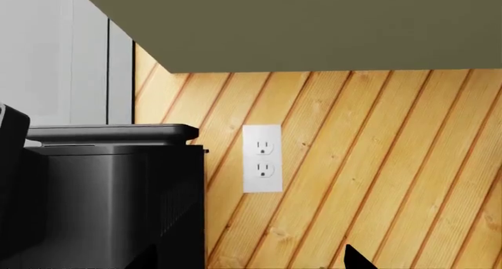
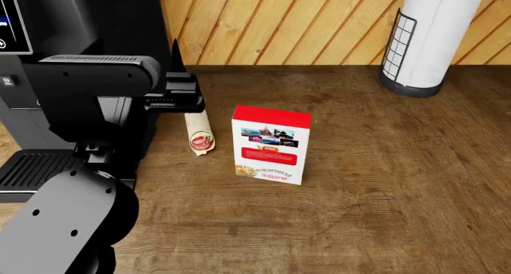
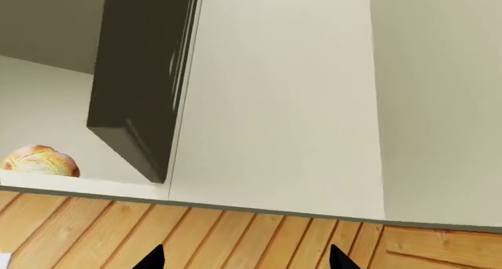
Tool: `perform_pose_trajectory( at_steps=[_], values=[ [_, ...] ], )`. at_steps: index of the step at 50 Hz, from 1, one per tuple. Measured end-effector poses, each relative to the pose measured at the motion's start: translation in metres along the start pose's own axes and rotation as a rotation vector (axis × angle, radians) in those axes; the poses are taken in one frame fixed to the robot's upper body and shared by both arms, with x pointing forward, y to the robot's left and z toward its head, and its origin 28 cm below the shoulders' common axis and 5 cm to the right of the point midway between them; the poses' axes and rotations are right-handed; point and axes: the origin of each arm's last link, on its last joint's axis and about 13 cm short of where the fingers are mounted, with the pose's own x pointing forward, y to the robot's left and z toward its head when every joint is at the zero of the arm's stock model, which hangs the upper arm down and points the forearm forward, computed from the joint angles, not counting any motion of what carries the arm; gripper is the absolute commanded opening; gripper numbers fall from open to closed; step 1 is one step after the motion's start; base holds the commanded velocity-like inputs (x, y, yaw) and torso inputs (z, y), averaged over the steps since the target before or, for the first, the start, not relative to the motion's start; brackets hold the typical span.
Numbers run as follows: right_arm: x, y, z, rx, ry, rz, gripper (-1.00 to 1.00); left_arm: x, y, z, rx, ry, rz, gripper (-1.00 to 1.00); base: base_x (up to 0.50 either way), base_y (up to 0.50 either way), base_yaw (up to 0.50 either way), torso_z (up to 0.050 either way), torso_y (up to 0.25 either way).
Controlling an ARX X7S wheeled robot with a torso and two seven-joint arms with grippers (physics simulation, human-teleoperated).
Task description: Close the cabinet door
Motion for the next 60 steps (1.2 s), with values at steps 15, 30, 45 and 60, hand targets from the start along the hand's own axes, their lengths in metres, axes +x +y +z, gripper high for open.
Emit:
perform_pose_trajectory(
  at_steps=[15,30,45,60],
  values=[
    [0.017,-0.004,0.011,-0.019,-0.009,-0.028,1.00,0.000,0.000,-0.001,-0.003,0.004,0.000,1.00,0.00,0.00,0.00,0.000,0.000],
    [0.033,-0.005,0.021,-0.033,-0.019,-0.041,1.00,0.000,-0.001,-0.002,-0.004,0.005,-0.002,1.00,0.00,0.00,0.00,0.000,0.000],
    [0.047,0.000,0.038,-0.058,-0.048,-0.044,1.00,-0.002,0.000,-0.004,-0.010,0.007,0.002,1.00,0.00,0.00,0.00,0.000,0.000],
    [0.050,0.008,0.040,-0.086,-0.055,-0.004,1.00,-0.002,0.001,-0.005,-0.013,0.010,0.004,1.00,0.01,0.00,0.00,0.002,0.000]
  ],
)
